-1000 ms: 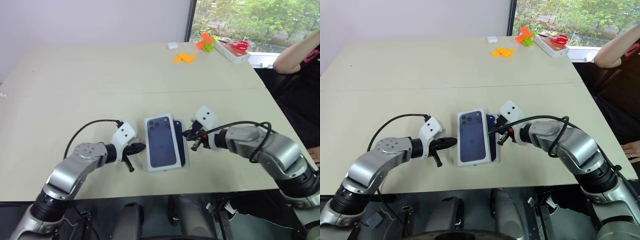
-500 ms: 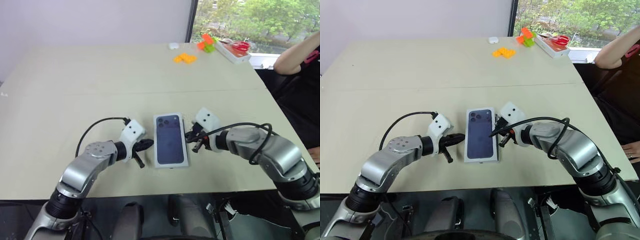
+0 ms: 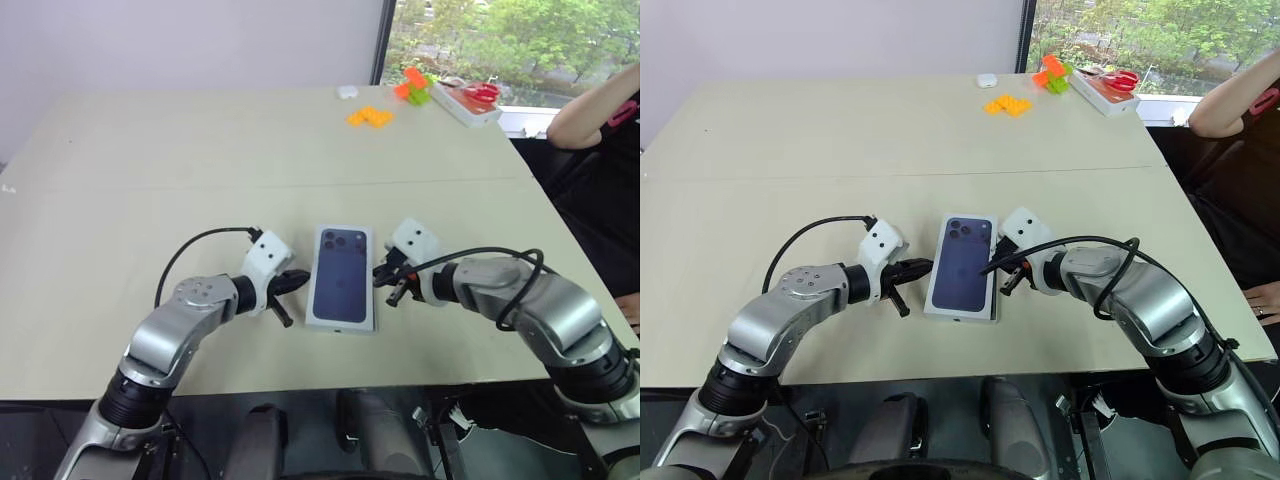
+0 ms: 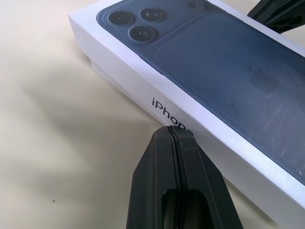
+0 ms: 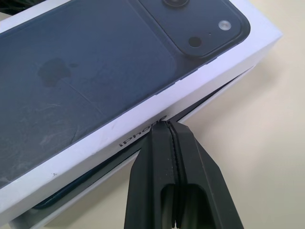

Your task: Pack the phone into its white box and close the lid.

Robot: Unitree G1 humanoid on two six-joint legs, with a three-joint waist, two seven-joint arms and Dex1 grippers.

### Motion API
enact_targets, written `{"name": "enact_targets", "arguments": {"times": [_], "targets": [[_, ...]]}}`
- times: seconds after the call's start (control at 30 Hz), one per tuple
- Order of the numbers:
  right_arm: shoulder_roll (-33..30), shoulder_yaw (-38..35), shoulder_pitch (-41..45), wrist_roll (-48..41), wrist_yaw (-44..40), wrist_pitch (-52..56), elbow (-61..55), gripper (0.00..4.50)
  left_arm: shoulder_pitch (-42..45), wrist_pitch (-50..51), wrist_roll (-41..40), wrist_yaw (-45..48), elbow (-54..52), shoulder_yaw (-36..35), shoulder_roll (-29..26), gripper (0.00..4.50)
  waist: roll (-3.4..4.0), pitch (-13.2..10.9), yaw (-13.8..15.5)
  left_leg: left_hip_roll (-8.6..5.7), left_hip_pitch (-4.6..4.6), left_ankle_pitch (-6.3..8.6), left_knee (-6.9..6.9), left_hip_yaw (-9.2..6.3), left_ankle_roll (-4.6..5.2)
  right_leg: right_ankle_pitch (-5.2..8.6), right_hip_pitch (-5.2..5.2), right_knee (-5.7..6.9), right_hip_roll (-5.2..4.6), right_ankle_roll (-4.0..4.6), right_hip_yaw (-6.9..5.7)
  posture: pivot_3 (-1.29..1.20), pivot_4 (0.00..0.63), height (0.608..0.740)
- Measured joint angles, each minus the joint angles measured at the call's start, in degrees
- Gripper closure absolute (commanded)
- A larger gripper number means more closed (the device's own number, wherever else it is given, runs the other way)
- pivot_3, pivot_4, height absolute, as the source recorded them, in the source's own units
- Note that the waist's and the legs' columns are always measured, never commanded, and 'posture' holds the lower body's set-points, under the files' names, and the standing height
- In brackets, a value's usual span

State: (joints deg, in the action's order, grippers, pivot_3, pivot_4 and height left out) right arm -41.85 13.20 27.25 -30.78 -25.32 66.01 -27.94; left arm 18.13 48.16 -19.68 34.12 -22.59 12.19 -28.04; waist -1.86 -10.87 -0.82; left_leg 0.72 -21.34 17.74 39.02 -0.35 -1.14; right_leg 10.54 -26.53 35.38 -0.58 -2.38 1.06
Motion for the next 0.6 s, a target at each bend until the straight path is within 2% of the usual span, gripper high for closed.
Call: {"name": "enact_targets", "arguments": {"times": [0.6], "targets": [[0.46, -1.24, -0.56, 1.18, -1.12, 0.59, -0.09, 4.48, 0.00, -0.26, 1.13, 1.45, 0.12, 0.64, 0.15, 4.50, 0.00, 0.00, -0.03, 0.00, 0.00, 0.01, 0.00, 0.00, 0.02, -0.07, 0.00, 0.00, 0.00, 0.12, 0.00, 0.00, 0.150, 0.726]]}}
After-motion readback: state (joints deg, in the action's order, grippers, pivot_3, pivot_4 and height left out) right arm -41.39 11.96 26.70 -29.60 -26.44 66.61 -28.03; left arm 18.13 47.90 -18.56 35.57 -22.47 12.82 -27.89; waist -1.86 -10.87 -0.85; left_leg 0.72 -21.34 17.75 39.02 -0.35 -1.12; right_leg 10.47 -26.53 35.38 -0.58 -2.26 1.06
